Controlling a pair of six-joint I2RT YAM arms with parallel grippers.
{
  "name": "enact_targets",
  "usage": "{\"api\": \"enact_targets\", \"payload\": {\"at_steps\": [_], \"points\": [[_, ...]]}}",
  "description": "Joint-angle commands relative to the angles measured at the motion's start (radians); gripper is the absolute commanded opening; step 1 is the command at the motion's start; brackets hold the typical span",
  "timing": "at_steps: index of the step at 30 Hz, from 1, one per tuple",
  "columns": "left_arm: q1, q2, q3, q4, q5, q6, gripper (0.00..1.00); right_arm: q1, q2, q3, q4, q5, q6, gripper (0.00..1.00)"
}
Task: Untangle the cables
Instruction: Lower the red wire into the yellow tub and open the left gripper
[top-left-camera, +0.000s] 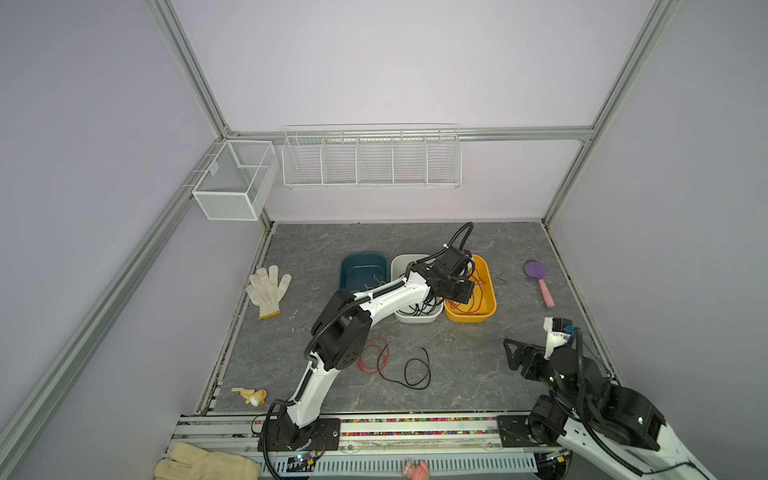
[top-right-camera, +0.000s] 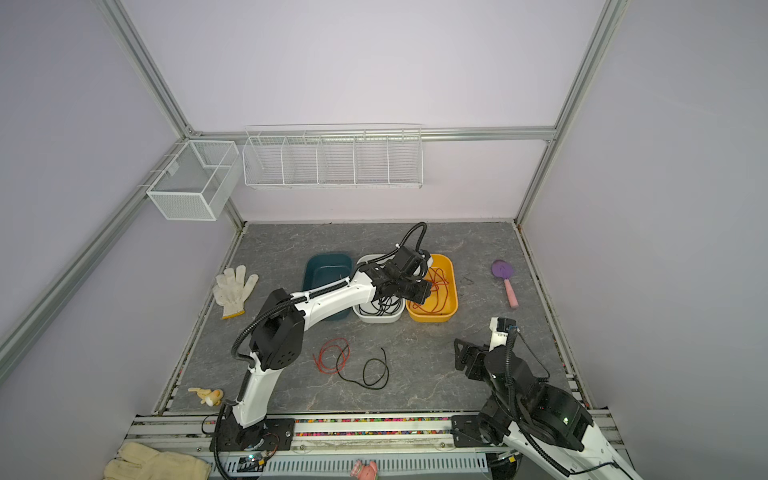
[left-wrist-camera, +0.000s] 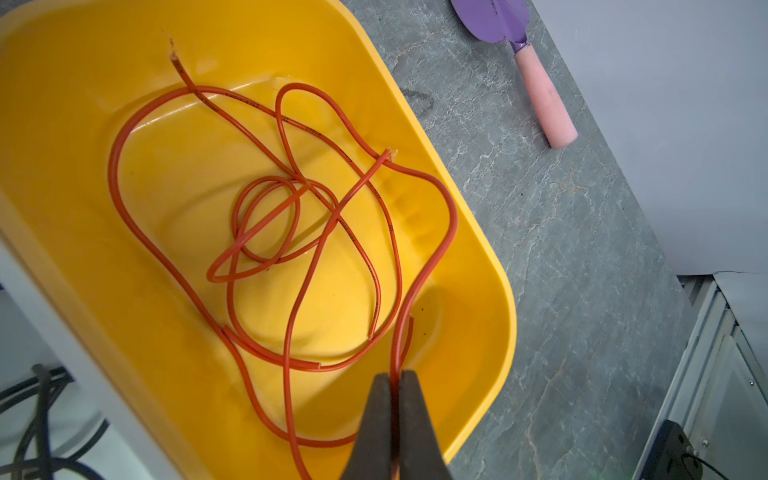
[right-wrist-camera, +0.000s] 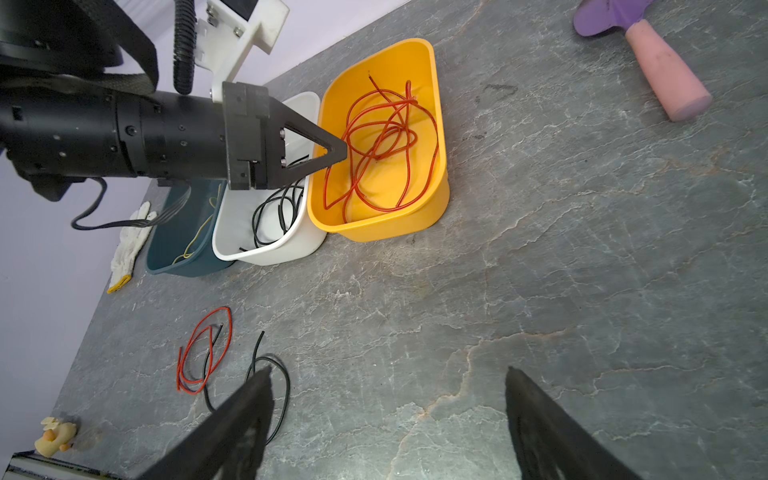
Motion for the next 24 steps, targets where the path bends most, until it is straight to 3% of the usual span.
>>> {"api": "enact_targets", "payload": {"at_steps": [1,7,24], "points": [[0.001,0.043,0.007,-0.014,-0.008,-0.016,0.00,0.004,0.010,0.001,0.000,-0.006,0.004,0.88],[0.001,0.047,0.014,-0.039,-0.028,-0.007,0.00,0.003,0.012,0.001,0.002,-0.004,0.003,0.88],[0.007,-0.001,0.126,-0.172,-0.101,0.061,0.37,0.003,0.024,0.014,-0.001,-0.013,-0.001,0.88]]}}
